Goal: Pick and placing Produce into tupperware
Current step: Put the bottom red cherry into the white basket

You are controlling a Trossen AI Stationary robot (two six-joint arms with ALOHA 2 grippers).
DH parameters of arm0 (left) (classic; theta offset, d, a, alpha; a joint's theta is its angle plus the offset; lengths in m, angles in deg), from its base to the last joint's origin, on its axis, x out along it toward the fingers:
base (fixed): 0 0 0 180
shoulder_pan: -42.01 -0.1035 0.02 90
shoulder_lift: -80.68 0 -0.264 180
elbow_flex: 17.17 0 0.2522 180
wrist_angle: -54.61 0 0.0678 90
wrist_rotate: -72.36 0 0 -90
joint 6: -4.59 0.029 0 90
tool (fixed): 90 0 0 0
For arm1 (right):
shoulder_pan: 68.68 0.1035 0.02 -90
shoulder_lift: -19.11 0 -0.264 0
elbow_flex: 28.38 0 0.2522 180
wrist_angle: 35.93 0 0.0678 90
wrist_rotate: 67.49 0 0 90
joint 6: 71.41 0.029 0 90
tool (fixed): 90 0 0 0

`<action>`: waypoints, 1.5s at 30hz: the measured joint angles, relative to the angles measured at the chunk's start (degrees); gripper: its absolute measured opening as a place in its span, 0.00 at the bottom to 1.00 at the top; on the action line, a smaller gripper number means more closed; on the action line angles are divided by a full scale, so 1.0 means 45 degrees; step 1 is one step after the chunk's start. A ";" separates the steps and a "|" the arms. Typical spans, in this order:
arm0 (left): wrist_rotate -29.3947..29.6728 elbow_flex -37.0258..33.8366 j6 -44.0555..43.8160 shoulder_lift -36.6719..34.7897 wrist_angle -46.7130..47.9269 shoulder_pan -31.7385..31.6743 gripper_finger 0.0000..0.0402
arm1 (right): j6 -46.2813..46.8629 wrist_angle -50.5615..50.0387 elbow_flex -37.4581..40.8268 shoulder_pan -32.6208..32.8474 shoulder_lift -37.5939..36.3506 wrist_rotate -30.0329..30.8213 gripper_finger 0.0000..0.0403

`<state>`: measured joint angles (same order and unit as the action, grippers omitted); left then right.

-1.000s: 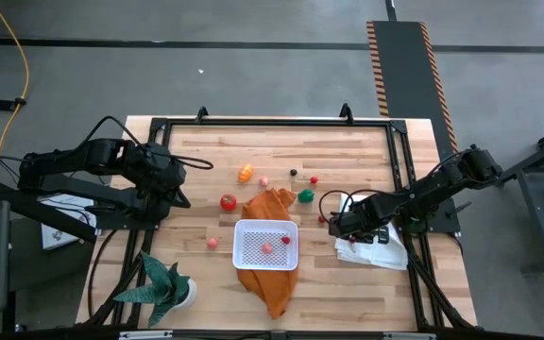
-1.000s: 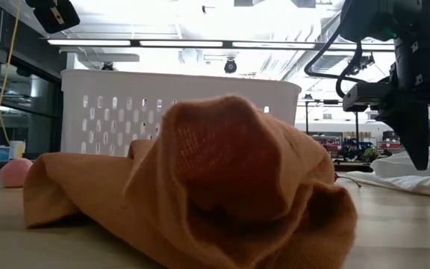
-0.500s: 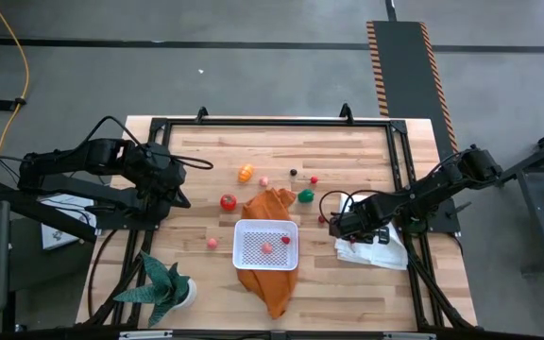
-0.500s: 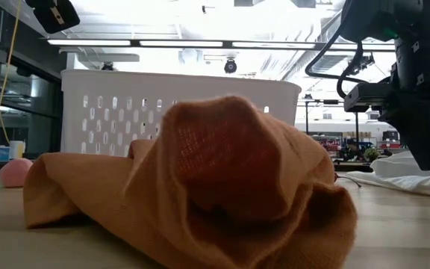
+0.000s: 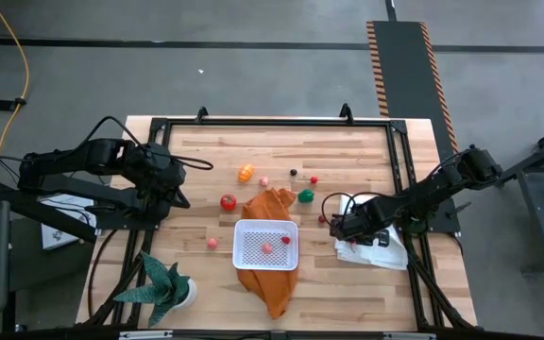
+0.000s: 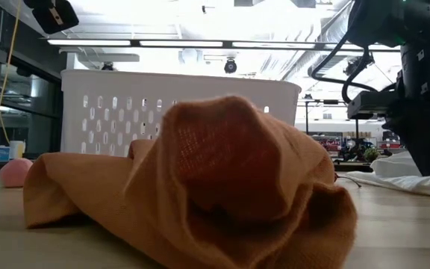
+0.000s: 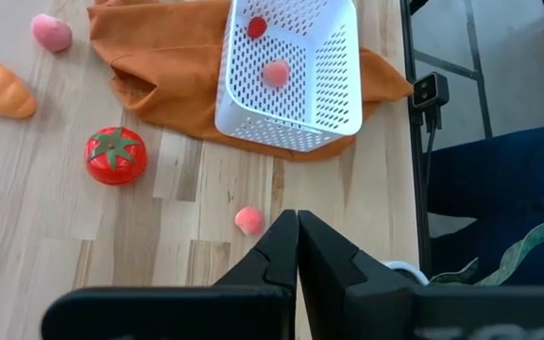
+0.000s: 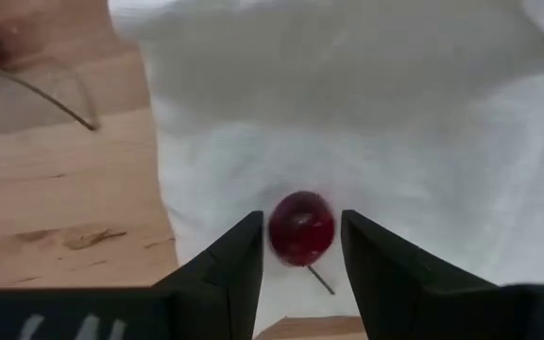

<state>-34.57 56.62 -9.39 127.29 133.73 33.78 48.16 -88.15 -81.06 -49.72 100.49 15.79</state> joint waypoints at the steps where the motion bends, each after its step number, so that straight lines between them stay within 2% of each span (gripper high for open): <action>1: 0.0005 0.0000 0.0000 0.0000 0.0001 0.0000 0.00 | 0.0000 -0.0024 0.0000 0.0000 0.0000 0.0005 0.33; 12: 0.0005 0.0000 0.0000 0.0000 0.0000 0.0000 0.00 | -0.0254 -0.0015 0.0000 0.0005 0.0000 -0.0015 0.32; 24: 0.0005 0.0001 -0.0105 0.0000 -0.0001 0.0000 0.00 | -0.0345 -0.0015 0.0000 0.0005 0.0000 -0.0049 0.18; 36: 0.0005 0.0000 -0.0189 -0.0002 -0.0008 0.0000 0.00 | -0.0931 0.0344 -0.0003 -0.0010 -0.0271 -0.0043 0.17; 45: 0.0005 0.0000 -0.0201 0.0000 -0.0029 0.0000 0.00 | -0.2015 -0.0699 -0.0728 -0.0340 -0.0967 0.0487 0.17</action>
<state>-34.54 56.62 -10.30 127.29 133.60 33.78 39.09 -91.29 -84.33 -51.25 96.14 17.98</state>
